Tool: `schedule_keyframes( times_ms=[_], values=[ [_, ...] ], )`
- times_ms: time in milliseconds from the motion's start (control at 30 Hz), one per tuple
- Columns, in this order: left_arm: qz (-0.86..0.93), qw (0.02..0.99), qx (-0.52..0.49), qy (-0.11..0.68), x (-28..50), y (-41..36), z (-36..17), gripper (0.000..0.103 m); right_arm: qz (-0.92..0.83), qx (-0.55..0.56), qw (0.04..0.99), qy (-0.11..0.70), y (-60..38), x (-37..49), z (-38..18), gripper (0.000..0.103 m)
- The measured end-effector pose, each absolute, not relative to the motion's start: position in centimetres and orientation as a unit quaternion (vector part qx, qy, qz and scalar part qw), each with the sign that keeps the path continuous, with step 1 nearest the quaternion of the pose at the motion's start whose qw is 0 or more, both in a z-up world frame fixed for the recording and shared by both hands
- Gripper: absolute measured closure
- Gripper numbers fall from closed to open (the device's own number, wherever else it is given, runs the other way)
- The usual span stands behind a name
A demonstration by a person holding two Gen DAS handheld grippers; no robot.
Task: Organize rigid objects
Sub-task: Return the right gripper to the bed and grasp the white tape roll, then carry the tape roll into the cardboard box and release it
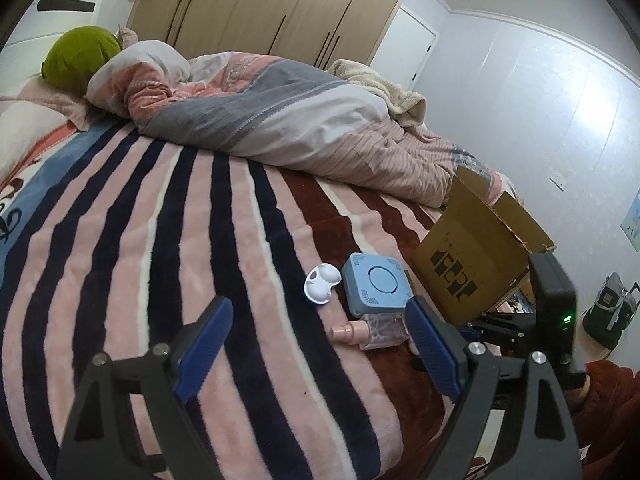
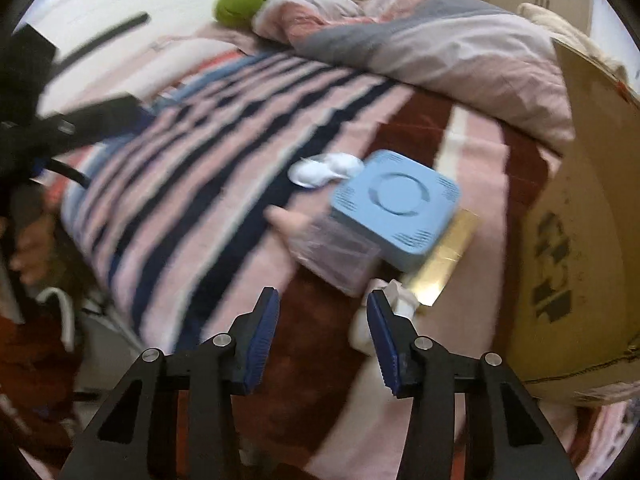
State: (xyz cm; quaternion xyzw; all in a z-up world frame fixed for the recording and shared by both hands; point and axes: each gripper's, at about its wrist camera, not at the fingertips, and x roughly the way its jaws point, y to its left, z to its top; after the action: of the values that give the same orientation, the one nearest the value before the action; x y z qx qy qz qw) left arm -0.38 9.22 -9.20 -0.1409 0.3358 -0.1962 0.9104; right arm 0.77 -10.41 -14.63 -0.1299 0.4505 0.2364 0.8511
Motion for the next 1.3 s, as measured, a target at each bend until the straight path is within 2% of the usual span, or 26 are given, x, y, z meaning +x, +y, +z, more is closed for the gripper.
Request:
schedule_keyframes(
  times_ms=[533,800,967,1133,1167,1233,1300],
  values=[
    [-0.204,0.904,-0.142,0.349,0.4,9.0,-10.1,0.017,0.111,-0.180,0.872,0.441,-12.5,0.4,-17.3,0.062],
    [-0.213,0.903,-0.137,0.347,0.0,8.2,-9.4,0.017,0.134,-0.139,0.876,0.441,-13.3,0.1,-17.2,0.065],
    [-0.240,0.895,-0.143,0.349,-0.5,7.3,-8.9,0.017,0.181,-0.158,0.885,0.398,-11.4,-1.3,-15.1,0.066],
    [-0.284,0.883,-0.151,0.343,-1.2,5.9,-7.6,0.017,0.276,-0.178,0.885,0.329,-7.9,-2.6,-10.5,0.066],
    [-0.295,0.879,-0.156,0.339,-1.3,5.6,-7.1,0.018,0.290,-0.185,0.884,0.317,-7.3,-2.8,-9.7,0.066],
    [-0.308,0.876,-0.160,0.336,-1.4,5.2,-6.3,0.030,0.317,-0.198,0.880,0.292,-6.2,-3.1,-8.2,0.066],
    [-0.316,0.873,-0.159,0.335,-1.3,4.6,-5.3,0.052,0.337,-0.207,0.878,0.271,-5.5,-3.4,-7.0,0.066]
  ],
)
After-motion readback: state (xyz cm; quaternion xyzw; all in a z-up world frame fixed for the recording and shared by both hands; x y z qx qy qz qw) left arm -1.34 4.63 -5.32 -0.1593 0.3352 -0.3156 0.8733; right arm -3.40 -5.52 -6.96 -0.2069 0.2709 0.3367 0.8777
